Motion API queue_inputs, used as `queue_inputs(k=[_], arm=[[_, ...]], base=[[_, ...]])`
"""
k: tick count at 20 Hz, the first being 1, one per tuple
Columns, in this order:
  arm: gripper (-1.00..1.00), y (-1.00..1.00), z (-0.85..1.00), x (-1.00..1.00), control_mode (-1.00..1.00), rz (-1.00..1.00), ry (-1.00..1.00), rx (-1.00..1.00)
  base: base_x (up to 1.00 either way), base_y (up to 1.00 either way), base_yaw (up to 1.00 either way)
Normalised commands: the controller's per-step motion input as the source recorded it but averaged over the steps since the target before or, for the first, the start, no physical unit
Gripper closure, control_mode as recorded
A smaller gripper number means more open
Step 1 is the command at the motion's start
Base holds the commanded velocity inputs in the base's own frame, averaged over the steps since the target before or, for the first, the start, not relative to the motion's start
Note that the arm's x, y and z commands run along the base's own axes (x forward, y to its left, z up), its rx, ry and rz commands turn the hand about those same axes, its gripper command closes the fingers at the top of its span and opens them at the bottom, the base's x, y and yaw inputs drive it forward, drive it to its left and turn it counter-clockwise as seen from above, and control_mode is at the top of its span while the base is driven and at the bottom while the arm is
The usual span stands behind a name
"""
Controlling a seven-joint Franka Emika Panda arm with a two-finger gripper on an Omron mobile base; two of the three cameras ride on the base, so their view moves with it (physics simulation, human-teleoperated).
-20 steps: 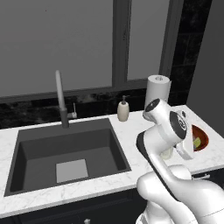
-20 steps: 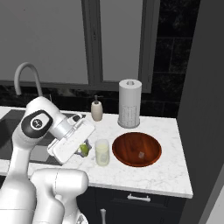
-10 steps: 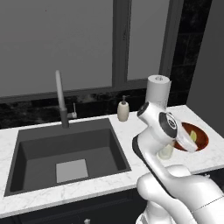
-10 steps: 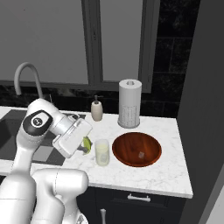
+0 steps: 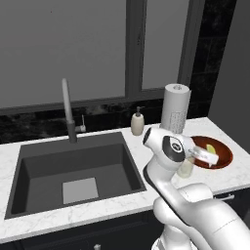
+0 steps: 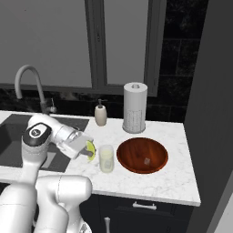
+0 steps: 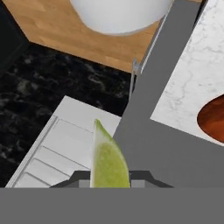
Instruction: Grab a lemon wedge from the fridge and one ice cube from the ice bowl, and put them in the glass of lemonade.
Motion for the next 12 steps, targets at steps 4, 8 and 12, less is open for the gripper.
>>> queue_inputs(k=[4, 8, 12], arm=[[1.0, 0.0, 0.0, 0.29, -1.0, 0.01, 0.05, 0.0], [1.0, 0.0, 0.0, 0.38, -1.0, 0.0, -0.03, 0.0], [1.0, 0.0, 0.0, 0.48, -1.0, 0.0, -0.02, 0.0]], base=[[0.0, 0.0, 0.0], [0.0, 0.0, 0.0], [0.0, 0.0, 0.0]])
